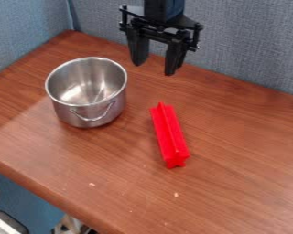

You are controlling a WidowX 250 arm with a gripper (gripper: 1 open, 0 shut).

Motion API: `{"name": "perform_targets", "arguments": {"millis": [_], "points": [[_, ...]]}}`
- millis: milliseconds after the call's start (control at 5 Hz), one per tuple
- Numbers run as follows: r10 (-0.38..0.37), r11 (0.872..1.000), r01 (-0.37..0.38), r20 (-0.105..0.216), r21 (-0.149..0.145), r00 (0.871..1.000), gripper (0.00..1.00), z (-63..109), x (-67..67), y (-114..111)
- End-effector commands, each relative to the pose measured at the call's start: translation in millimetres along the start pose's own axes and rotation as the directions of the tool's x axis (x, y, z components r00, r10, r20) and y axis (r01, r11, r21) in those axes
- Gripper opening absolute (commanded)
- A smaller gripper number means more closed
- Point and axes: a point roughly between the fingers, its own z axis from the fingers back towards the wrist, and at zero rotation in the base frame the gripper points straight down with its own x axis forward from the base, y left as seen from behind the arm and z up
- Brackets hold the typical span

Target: Put the red object in the metal pot

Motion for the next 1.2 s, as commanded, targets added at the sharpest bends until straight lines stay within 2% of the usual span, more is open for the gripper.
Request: {"name": "perform_targets", "arguments": {"millis": [0, 200, 600, 800, 1000], "points": [[0.011, 1.0, -0.011, -0.015, 0.001, 1.0, 1.0, -5.4, -4.2, 5.3], [0.1, 0.995, -0.1, -0.012, 0.005, 0.995, 1.0, -13.2, -8.6, 3.7], [0.165, 0.986, -0.165, 0.046, 0.004, 0.985, 1.0, -34.9, -3.6, -21.2], [0.154, 0.988, -0.155, 0.057, 0.006, 0.986, 1.0, -43.0, -6.5, -23.9], [0.095, 0.995, -0.096, 0.052, 0.005, 0.994, 1.0, -48.4, -9.5, -20.5]]}}
